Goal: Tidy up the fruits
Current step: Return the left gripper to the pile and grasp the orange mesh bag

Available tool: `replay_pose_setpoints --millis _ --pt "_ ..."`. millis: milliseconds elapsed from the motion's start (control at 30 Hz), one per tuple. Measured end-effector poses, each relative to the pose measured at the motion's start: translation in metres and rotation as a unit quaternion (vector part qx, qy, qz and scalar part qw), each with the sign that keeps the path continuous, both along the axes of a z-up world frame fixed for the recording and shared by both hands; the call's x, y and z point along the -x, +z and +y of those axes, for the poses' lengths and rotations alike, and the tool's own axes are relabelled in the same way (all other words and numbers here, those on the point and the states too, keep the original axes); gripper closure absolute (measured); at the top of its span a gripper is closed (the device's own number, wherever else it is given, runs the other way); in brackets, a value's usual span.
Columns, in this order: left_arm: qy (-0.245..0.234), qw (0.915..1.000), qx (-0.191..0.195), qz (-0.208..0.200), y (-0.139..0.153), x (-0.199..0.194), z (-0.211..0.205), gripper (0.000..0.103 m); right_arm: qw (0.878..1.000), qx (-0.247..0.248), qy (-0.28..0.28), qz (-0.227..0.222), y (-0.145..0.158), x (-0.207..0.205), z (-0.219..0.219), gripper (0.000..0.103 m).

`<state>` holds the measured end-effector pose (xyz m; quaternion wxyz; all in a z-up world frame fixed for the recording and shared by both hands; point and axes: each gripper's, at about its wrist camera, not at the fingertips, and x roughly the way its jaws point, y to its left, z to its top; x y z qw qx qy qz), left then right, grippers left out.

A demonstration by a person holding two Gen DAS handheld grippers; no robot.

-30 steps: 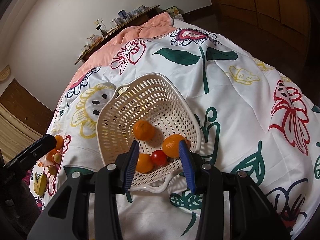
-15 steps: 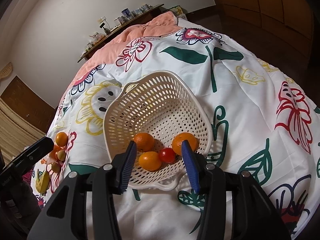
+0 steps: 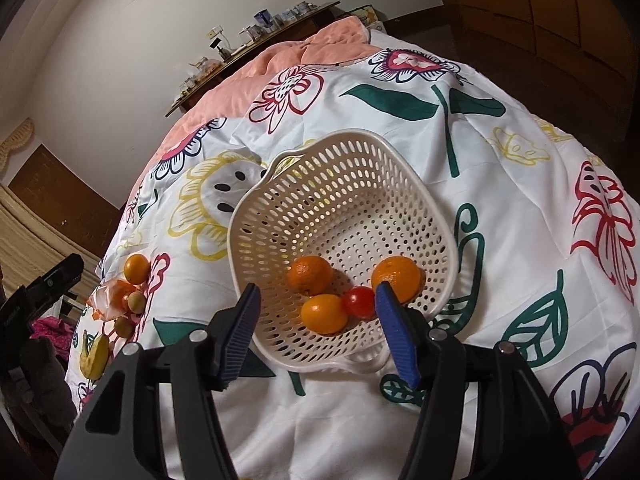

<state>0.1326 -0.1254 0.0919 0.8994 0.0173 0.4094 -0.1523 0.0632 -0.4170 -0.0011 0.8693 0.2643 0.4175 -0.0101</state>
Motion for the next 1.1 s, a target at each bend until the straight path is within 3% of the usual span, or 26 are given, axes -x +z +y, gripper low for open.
replay_pose_setpoints --millis 333,933,1100 --pt "0.052 0.9986 -0.010 0.006 -0.003 -0.015 0.051 0.010 0.999 -0.011 0.034 -0.001 0.000 -0.004 0.017 0.039" --pt "0.086 0.9920 -0.058 0.073 -0.059 -0.040 0.065 0.010 0.999 -0.010 0.050 0.006 -0.003 -0.007 0.026 0.039" --pt "0.075 0.9925 -0.053 0.081 -0.065 -0.040 0.062 0.022 0.999 -0.008 0.051 0.008 -0.004 -0.008 0.027 0.039"
